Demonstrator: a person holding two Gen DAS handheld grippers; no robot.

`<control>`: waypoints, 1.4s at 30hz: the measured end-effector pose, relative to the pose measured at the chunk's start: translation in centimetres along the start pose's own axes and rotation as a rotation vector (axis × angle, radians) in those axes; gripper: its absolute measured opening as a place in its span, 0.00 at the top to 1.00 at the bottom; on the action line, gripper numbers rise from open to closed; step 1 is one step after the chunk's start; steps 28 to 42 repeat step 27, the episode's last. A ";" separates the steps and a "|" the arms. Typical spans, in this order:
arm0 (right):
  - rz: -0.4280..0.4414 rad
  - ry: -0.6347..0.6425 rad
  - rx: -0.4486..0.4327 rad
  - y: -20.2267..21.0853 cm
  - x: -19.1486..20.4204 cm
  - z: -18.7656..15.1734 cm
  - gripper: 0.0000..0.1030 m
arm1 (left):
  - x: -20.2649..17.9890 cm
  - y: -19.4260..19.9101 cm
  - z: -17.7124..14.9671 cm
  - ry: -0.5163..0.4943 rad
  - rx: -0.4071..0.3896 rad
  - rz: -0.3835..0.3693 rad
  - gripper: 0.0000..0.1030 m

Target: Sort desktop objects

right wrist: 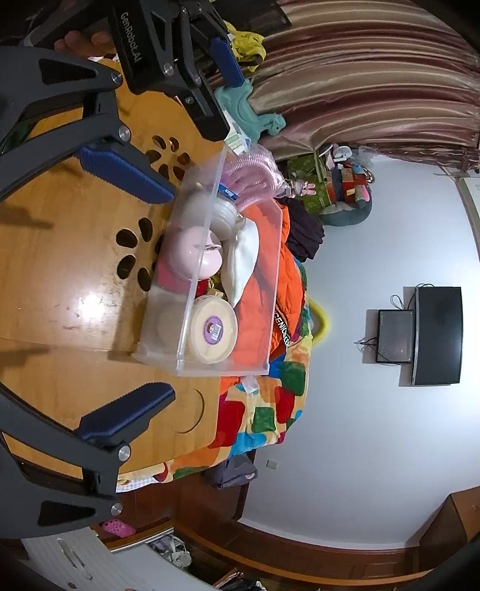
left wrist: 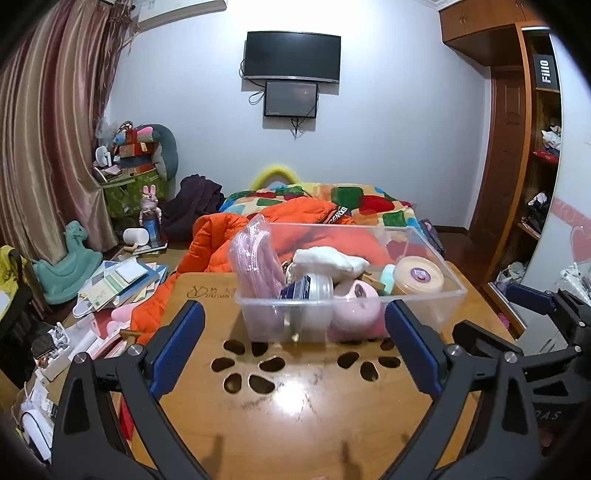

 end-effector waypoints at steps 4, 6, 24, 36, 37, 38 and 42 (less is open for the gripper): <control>0.005 0.005 -0.007 0.8 -0.1 -0.7 0.05 | -0.8 0.7 -0.7 -0.005 0.014 -0.006 0.04; 0.007 0.003 -0.011 1.2 -0.2 -1.0 0.05 | -1.1 1.0 -1.0 -0.005 0.015 0.000 0.04; 0.000 -0.044 -0.013 1.8 -2.0 -1.0 0.05 | -2.0 1.9 -1.1 0.009 0.004 -0.019 0.04; -0.002 -0.050 -0.009 1.7 -2.3 -1.1 0.05 | -2.1 1.8 -1.1 0.006 0.014 -0.034 0.04; -0.002 -0.050 -0.009 1.7 -2.3 -1.1 0.05 | -2.1 1.8 -1.1 0.006 0.014 -0.034 0.04; -0.002 -0.050 -0.009 1.7 -2.3 -1.1 0.05 | -2.1 1.8 -1.1 0.006 0.014 -0.034 0.04; -0.002 -0.050 -0.009 1.7 -2.3 -1.1 0.05 | -2.1 1.8 -1.1 0.006 0.014 -0.034 0.04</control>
Point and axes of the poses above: each gripper's, at about its wrist camera, not at the fingertips, and y roughly against the way its jaws point, x to its left, z to its top, the point moved 10 cm from there along -y, roughly the way its jaws point, and after that the axes turned 12 degrees about -y, right-handed, at the moved point
